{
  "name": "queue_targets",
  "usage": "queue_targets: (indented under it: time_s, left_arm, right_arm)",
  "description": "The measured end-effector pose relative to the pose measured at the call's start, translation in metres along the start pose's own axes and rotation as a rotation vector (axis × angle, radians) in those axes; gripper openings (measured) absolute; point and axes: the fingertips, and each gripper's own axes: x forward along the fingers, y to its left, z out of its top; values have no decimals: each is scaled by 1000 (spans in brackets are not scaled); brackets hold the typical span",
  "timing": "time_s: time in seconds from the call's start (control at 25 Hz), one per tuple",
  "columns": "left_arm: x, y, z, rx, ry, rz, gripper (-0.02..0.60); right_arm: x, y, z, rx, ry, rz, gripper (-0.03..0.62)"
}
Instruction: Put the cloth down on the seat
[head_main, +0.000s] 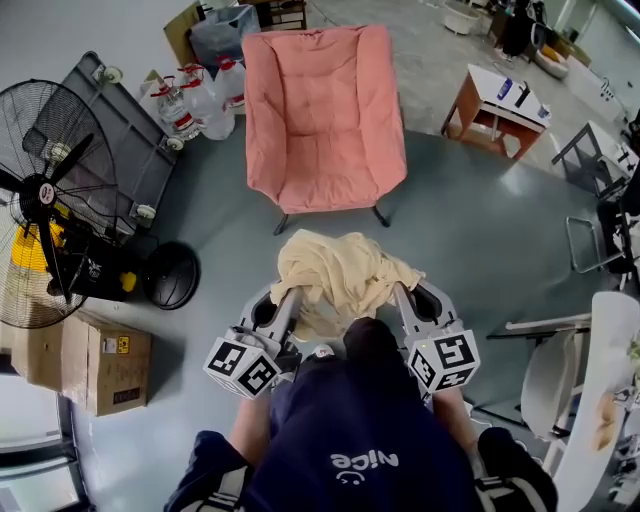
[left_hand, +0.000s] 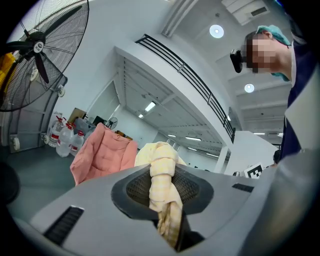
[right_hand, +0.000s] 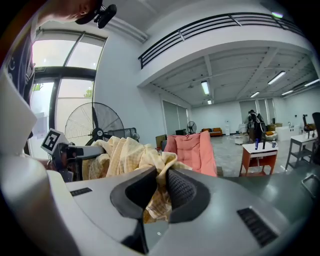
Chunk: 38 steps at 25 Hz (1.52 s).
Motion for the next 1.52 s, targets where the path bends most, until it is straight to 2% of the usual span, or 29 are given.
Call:
queue_targets:
  time_s: [0.28, 0.52, 0.96, 1.2, 1.52]
  left_arm:
    - [28, 9, 1, 27, 12, 38, 91]
    - [93, 25, 14, 65, 7, 73, 91]
    - [205, 44, 36, 58, -59, 153, 91]
    - [250, 48, 39, 72, -65, 162, 91]
    - [281, 54, 44, 55, -60, 147, 91]
  right_arm:
    - [30, -25, 2, -10, 0, 39, 78]
    - [85, -74, 29, -10, -31, 87, 78]
    - [167, -160, 69, -63, -13, 171, 78]
    - [191, -197, 84, -83, -11, 170, 77]
    - [204, -216, 87, -55, -1, 158, 78]
